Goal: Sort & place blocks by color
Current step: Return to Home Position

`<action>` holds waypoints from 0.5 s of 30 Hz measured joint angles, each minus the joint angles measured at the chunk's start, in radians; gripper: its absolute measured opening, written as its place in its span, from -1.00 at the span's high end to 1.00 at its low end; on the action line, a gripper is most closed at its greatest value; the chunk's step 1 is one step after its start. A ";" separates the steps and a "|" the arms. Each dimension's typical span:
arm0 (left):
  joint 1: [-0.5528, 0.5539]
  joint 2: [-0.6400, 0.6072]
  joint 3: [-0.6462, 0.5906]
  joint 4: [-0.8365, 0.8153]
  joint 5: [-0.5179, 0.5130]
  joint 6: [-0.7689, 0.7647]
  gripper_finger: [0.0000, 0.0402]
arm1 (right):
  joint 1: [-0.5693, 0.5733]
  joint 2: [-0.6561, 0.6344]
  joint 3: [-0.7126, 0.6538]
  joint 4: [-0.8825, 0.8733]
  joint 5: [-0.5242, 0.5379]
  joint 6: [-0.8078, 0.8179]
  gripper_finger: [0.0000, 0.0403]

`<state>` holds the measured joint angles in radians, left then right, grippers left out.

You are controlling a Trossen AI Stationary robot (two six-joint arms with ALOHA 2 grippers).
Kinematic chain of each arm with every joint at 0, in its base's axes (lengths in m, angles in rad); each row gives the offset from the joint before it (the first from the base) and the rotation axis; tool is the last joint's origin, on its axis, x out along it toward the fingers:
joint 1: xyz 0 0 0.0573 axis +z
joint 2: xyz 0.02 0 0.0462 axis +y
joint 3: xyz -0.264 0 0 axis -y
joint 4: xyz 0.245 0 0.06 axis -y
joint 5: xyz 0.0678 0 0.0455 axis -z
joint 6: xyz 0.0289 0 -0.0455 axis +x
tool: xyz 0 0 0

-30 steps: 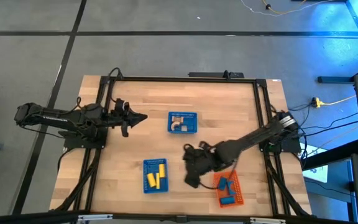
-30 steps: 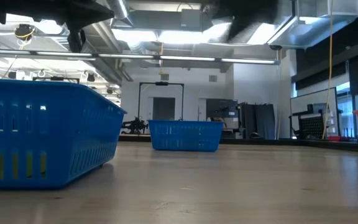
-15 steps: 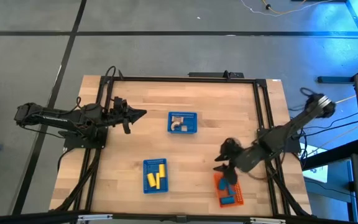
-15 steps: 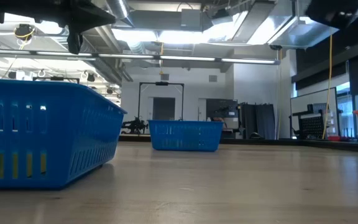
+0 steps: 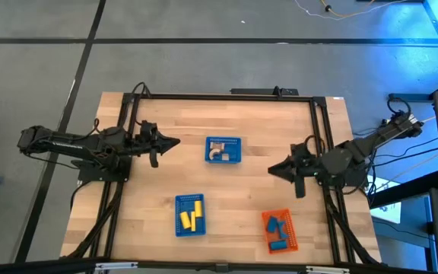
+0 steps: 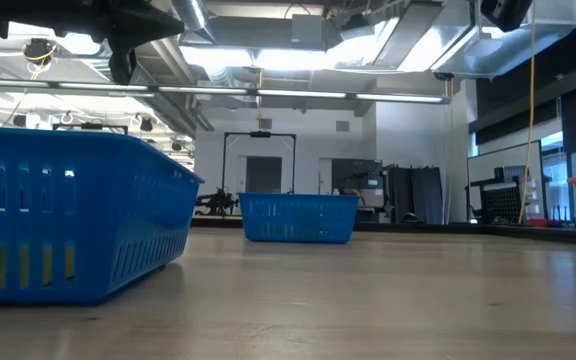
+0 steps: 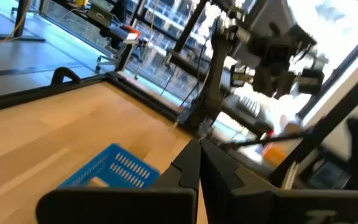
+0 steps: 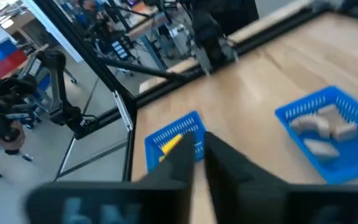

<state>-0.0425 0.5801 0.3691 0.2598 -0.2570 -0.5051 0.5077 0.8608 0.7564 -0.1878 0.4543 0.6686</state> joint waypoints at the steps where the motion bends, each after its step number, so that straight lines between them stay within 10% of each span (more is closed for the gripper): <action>1: 0.000 0.000 0.000 0.014 -0.006 -0.018 1.00 | -0.004 -0.016 -0.001 -0.001 -0.001 -0.021 0.88; 15: 0.000 -0.108 -0.036 0.089 0.153 0.095 1.00 | -0.020 -0.077 -0.001 -0.020 0.006 -0.013 0.98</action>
<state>-0.0429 0.4726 0.3329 0.3491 -0.1044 -0.4100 0.4873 0.7837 0.7552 -0.2077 0.4599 0.6561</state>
